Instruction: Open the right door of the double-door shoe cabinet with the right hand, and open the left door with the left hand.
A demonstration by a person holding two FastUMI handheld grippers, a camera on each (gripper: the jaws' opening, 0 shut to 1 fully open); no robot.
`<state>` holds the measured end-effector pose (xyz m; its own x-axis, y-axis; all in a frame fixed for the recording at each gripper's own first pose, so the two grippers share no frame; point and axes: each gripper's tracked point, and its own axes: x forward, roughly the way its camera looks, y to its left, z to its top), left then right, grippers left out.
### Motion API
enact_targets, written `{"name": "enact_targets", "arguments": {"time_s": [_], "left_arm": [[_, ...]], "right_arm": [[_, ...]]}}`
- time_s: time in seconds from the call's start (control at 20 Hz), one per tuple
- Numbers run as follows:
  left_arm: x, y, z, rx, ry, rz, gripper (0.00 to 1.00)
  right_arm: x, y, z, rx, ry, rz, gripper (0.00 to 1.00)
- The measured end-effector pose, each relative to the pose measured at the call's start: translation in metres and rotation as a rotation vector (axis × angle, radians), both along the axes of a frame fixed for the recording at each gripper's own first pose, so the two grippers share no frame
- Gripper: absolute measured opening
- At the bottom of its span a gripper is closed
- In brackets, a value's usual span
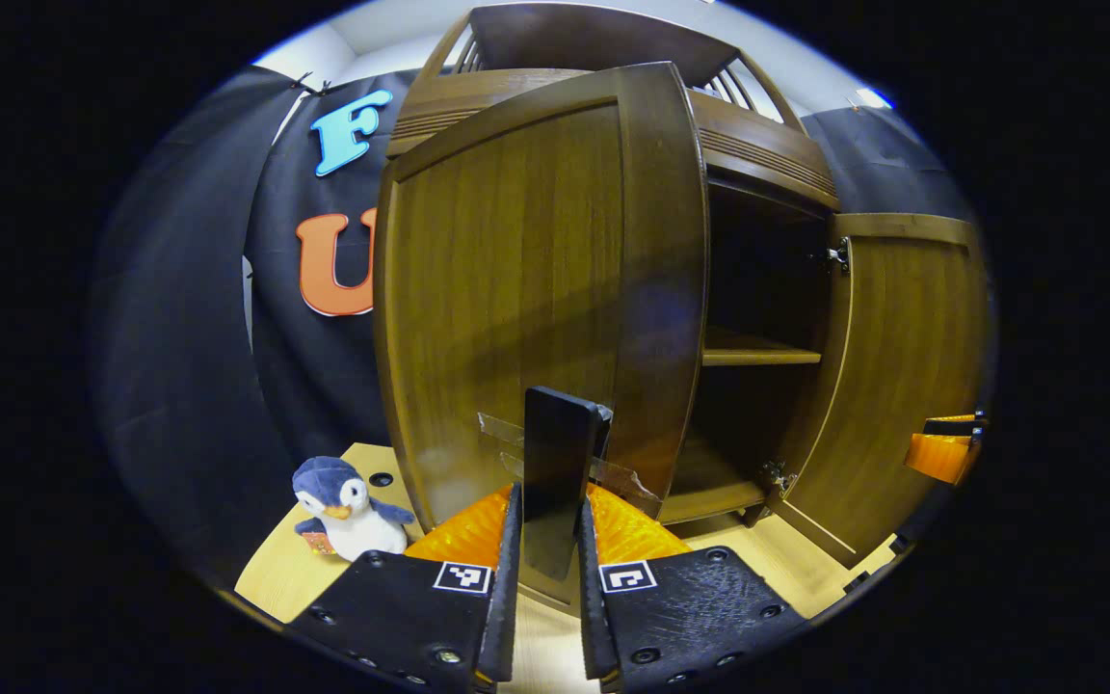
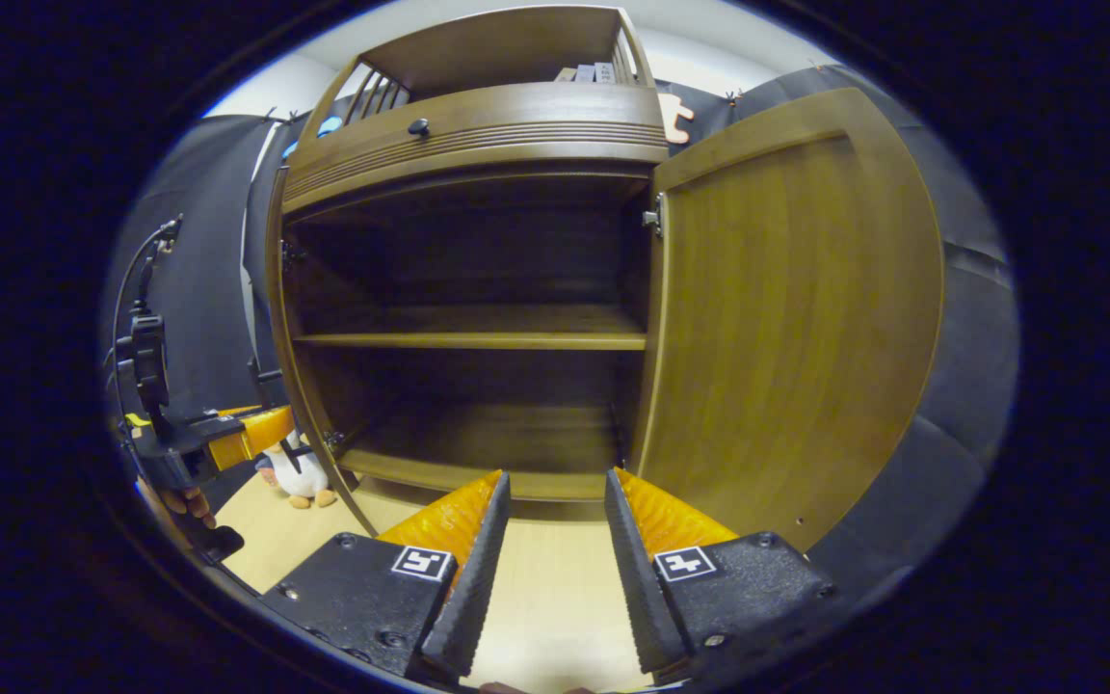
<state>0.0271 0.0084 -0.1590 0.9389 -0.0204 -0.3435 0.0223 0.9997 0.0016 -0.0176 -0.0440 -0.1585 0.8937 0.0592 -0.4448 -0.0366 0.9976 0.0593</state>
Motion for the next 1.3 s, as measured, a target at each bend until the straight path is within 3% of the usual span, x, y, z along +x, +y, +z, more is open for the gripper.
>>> {"name": "enact_targets", "arguments": {"time_s": [0.35, 0.55, 0.8, 1.05, 1.1, 1.2, 1.3], "left_arm": [[-0.024, 0.032, 0.005, 0.005, 0.001, 0.071, 0.27], [-0.035, 0.061, 0.005, 0.003, 0.001, 0.151, 0.27], [-0.046, 0.084, 0.006, 0.038, -0.001, 0.175, 0.27], [-0.056, 0.112, 0.005, 0.005, 0.006, 0.234, 0.27], [-0.058, 0.117, 0.005, 0.004, 0.008, 0.240, 0.35], [-0.069, 0.124, 0.010, -0.003, 0.009, 0.233, 0.20], [-0.066, 0.131, 0.008, -0.001, 0.012, 0.224, 0.21]], "right_arm": [[0.009, 0.024, -0.001, -0.002, 0.004, 0.053, 0.63], [0.011, 0.032, -0.006, 0.014, 0.019, 0.064, 0.67], [0.020, 0.049, -0.011, 0.033, 0.036, 0.078, 0.68], [0.028, 0.069, -0.012, 0.034, 0.041, 0.108, 0.68], [0.029, 0.074, -0.012, 0.035, 0.040, 0.116, 0.68], [0.032, 0.082, -0.012, 0.034, 0.038, 0.127, 0.68], [0.034, 0.087, -0.012, 0.032, 0.039, 0.134, 0.68]]}}
